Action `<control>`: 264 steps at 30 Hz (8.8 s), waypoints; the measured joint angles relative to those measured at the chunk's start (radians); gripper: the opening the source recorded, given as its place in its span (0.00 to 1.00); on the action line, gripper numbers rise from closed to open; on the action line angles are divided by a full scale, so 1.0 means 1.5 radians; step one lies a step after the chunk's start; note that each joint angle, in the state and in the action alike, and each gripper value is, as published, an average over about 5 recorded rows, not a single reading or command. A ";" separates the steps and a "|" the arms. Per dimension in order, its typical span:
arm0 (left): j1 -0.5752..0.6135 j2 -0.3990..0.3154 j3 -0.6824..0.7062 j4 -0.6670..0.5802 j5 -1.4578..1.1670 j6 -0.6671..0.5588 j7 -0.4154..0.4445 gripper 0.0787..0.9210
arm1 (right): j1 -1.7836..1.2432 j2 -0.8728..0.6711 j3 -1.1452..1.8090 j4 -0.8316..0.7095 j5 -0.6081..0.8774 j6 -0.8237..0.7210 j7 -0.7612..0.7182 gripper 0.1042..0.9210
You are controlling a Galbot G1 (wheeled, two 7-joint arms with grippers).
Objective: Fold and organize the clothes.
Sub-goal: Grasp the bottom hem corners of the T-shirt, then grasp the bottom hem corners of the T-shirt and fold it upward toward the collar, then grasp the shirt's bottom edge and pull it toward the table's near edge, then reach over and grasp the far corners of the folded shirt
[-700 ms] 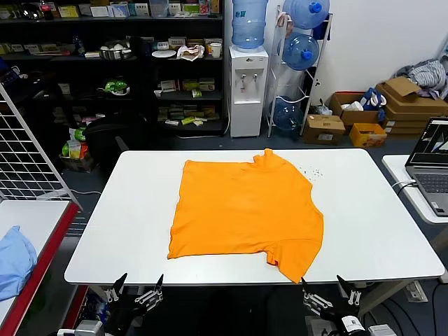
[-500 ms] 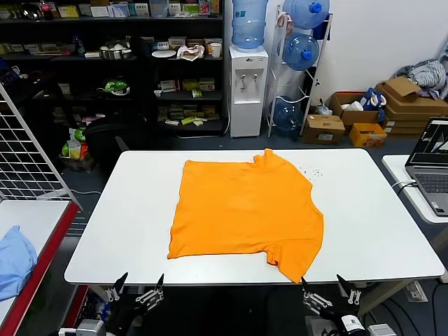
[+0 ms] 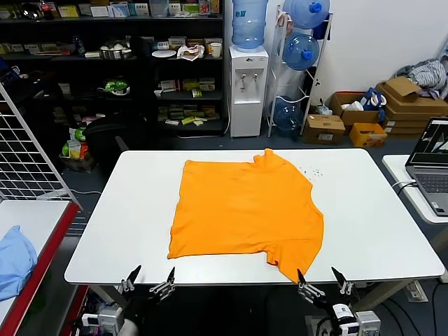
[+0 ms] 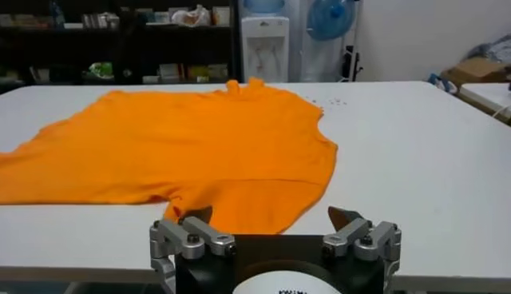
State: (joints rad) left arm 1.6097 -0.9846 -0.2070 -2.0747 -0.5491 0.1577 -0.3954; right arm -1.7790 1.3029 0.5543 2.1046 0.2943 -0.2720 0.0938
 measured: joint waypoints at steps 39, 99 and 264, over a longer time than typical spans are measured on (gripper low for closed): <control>-0.150 -0.030 0.109 0.101 -0.008 0.026 -0.021 0.22 | 0.057 0.031 -0.058 -0.053 -0.042 -0.013 0.026 0.07; -0.407 0.061 0.217 0.148 -0.147 0.035 -0.057 0.03 | 0.351 -0.157 -0.138 -0.114 0.203 -0.073 0.170 0.10; -0.680 0.034 0.301 0.405 -0.386 0.165 0.019 1.00 | 0.824 -0.106 -0.365 -0.560 0.412 -0.197 0.182 1.00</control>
State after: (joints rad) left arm 0.5900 -0.9342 0.2446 -1.4677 -1.1275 0.4049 -0.3674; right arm -0.5423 1.1446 0.0065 1.2639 0.9116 -0.5675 0.3669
